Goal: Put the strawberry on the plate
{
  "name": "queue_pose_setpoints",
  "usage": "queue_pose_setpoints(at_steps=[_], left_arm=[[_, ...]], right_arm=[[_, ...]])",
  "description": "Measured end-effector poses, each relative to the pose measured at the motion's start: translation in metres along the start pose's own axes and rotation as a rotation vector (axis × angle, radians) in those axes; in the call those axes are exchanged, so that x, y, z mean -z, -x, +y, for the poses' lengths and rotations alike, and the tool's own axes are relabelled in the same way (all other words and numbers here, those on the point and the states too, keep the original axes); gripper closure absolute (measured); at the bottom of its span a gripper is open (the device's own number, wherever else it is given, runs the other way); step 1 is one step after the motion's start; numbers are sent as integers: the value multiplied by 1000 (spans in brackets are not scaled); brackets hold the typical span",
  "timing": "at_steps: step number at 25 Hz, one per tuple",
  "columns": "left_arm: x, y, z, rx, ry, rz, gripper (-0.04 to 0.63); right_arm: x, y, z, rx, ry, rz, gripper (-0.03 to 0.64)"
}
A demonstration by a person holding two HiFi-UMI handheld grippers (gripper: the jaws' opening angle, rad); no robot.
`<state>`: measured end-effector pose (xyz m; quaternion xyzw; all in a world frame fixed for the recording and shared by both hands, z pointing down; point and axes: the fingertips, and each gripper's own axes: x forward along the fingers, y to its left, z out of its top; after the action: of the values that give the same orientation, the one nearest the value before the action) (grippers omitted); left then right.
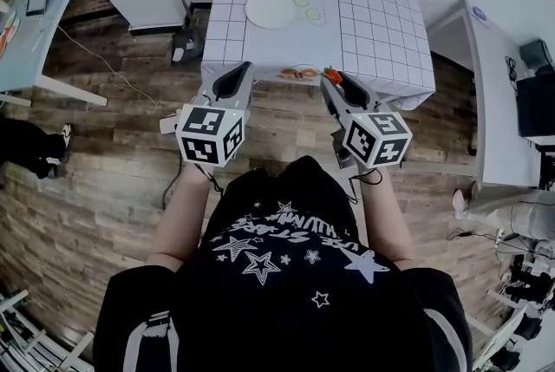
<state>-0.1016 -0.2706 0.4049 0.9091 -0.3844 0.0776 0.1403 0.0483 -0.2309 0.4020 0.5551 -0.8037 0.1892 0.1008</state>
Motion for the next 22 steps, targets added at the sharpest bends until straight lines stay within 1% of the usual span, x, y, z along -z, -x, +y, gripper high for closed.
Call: queue_pose_setpoints(at_steps=[3,8,12,17,22], left_arm=[[2,-9,4,0,0,8,586],[3,-23,7,-10,-17,24,586],[0,-38,29,-49,-5,40,586],[-7,-67,58,-97,11,38,586],[15,-77,63,-129,-10,6,586]], right_arm=[[1,-5,-10,13,-25,-4,471],[1,-26,-24,-8,-37,2,471],[-12,-62,-31,-55,-28,8,471],[-26,-109,-44,-108,-11,21,471],[-11,-127,-47,-149,31,-3,471]])
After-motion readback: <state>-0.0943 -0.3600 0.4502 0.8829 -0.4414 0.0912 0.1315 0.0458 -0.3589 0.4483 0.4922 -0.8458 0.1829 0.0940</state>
